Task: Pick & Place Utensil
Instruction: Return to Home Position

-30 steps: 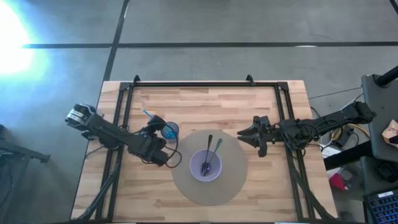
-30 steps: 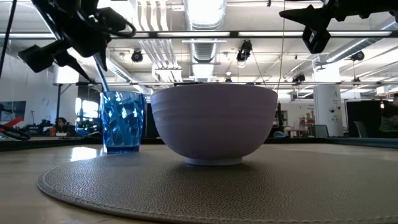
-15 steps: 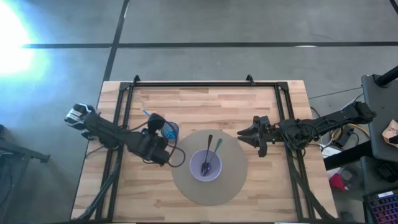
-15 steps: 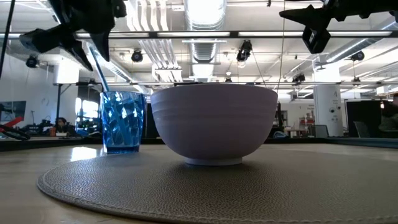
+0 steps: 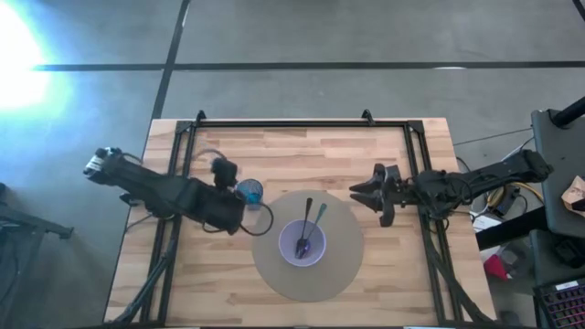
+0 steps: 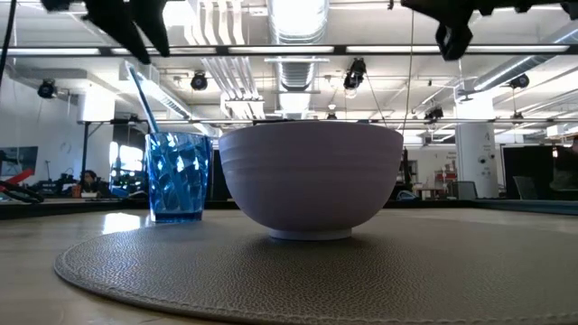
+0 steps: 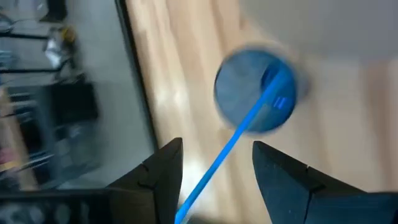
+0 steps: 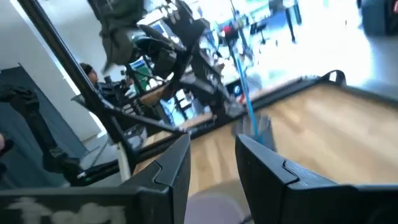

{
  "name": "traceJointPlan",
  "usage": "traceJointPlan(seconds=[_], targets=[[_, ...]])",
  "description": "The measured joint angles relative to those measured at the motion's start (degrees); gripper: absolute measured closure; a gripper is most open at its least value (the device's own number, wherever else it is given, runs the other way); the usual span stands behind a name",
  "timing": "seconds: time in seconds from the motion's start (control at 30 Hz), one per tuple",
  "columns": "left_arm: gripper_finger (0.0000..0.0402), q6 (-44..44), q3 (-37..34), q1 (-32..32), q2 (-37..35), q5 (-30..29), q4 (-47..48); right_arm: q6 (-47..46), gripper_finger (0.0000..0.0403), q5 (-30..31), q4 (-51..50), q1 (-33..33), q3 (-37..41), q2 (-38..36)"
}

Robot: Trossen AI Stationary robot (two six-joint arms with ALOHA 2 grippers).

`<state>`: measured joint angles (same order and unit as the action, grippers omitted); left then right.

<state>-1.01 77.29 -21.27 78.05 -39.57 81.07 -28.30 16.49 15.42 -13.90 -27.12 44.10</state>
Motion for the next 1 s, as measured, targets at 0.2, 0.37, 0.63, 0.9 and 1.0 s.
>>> traceJointPlan(seconds=[0.2,0.37,0.63,0.9,1.0], targets=[[0.0211,2.42,-2.21,1.03,-8.8,4.42,-13.52,10.17,0.028,0.07,-0.38,0.62,-5.42,-0.29],[0.0222,2.46,-3.46,1.2,-15.65,4.51,-20.04,16.18,0.028,0.07,-8.19,1.2,-11.32,-1.3],[0.028,3.87,-7.41,1.2,-24.44,6.03,-29.16,18.91,0.028,0.2,-18.09,1.98,-18.74,-2.91],[0.0356,4.03,-12.34,1.21,-29.67,7.09,-34.72,22.54,0.028,0.21,-25.65,1.98,-21.17,-7.21],[0.0386,3.99,-14.95,1.2,-31.33,8.33,-36.72,22.56,0.028,0.22,-28.51,1.97,-20.95,-9.42]])
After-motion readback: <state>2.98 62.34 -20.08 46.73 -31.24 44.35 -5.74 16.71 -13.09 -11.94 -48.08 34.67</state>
